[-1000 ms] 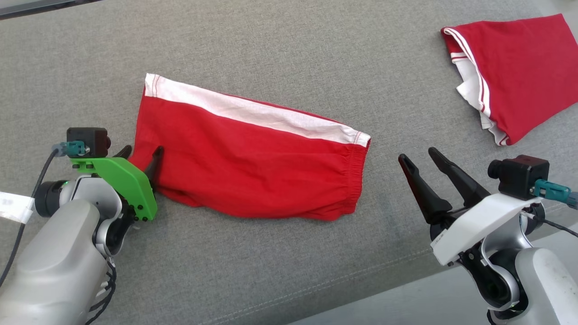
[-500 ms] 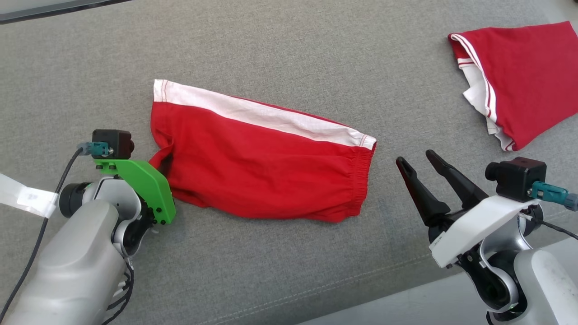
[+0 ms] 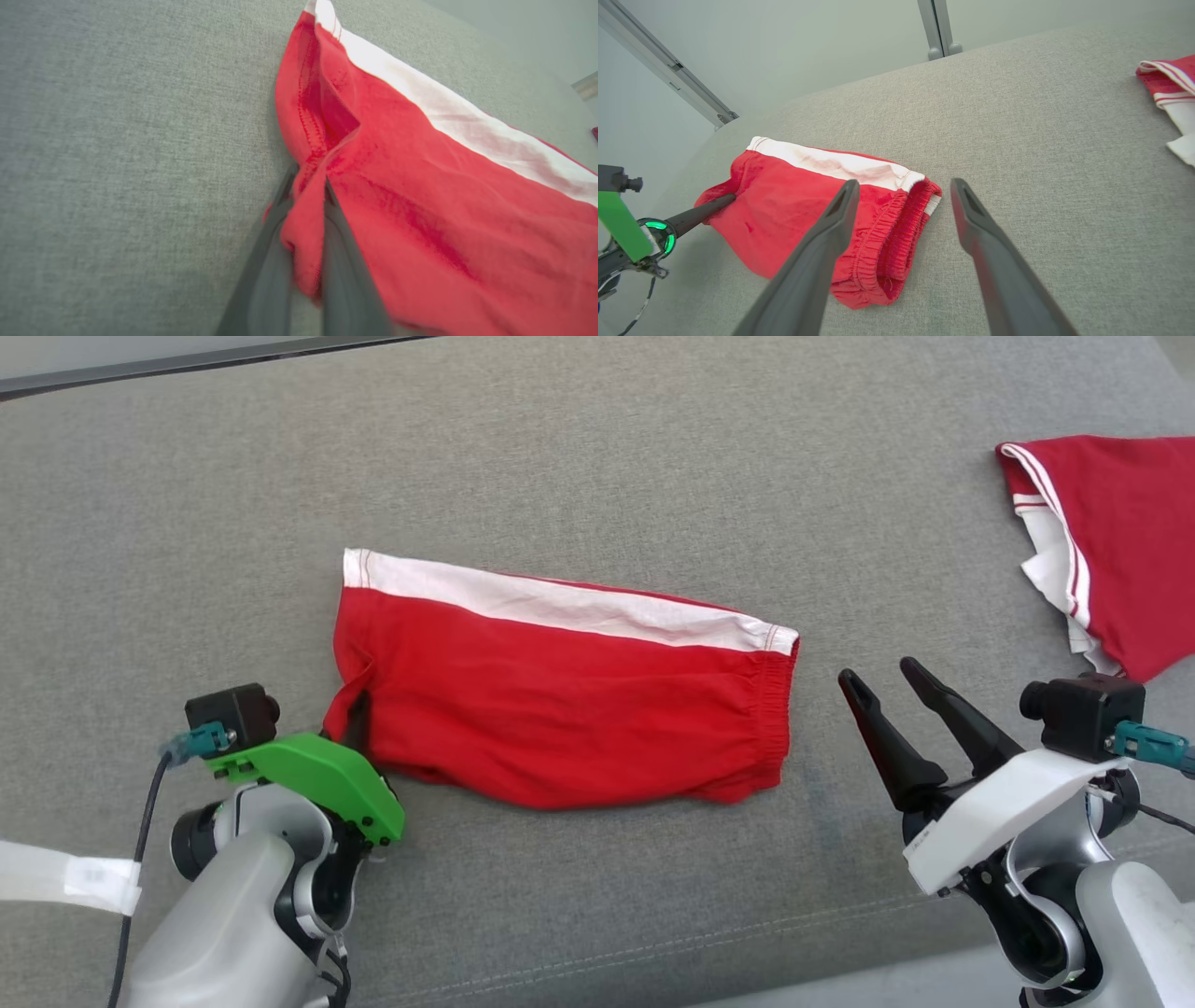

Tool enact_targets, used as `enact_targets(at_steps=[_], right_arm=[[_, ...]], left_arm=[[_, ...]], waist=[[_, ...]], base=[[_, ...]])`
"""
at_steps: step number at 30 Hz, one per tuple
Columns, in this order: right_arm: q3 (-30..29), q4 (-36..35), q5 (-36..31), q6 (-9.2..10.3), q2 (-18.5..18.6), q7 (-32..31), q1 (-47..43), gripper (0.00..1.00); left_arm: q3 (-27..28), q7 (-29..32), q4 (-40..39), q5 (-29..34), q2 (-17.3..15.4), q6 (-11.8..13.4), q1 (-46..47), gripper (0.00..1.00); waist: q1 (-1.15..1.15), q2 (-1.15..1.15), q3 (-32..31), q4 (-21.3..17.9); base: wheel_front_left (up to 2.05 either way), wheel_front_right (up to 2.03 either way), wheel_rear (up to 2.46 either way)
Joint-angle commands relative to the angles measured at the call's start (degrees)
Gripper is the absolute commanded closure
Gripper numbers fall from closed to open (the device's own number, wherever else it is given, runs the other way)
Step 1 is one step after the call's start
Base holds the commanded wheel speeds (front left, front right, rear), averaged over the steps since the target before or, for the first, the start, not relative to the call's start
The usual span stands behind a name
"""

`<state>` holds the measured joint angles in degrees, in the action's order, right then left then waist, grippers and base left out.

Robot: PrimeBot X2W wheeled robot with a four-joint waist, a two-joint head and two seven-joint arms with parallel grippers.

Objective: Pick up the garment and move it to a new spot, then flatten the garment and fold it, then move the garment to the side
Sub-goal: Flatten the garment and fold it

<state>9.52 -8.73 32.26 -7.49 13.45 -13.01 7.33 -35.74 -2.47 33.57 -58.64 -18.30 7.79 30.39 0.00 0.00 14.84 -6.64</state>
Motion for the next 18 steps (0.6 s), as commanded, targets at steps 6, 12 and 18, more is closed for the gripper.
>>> enact_targets(at_steps=[6,12,18], right_arm=[[-0.6,1.1,-0.4,0.01,1.4,-1.5,-0.1,0.00],[-0.4,2.6,-0.3,0.01,2.2,-2.9,1.3,0.00],[-0.1,4.5,-0.5,0.01,1.9,-3.5,2.4,0.00]], left_arm=[[1.9,-3.5,-9.5,-1.1,0.6,6.8,-8.0,1.00],[0.8,-3.6,-14.1,-1.1,1.6,9.4,-12.6,1.00],[0.3,-5.7,-12.8,0.3,2.1,10.1,-11.6,0.00]], waist=[[0.00,0.00,-2.5,5.1],[0.00,0.00,-3.4,7.0],[0.00,0.00,-4.2,7.2]], base=[[0.00,0.00,0.00],[0.00,0.00,0.00],[0.00,0.00,0.00]])
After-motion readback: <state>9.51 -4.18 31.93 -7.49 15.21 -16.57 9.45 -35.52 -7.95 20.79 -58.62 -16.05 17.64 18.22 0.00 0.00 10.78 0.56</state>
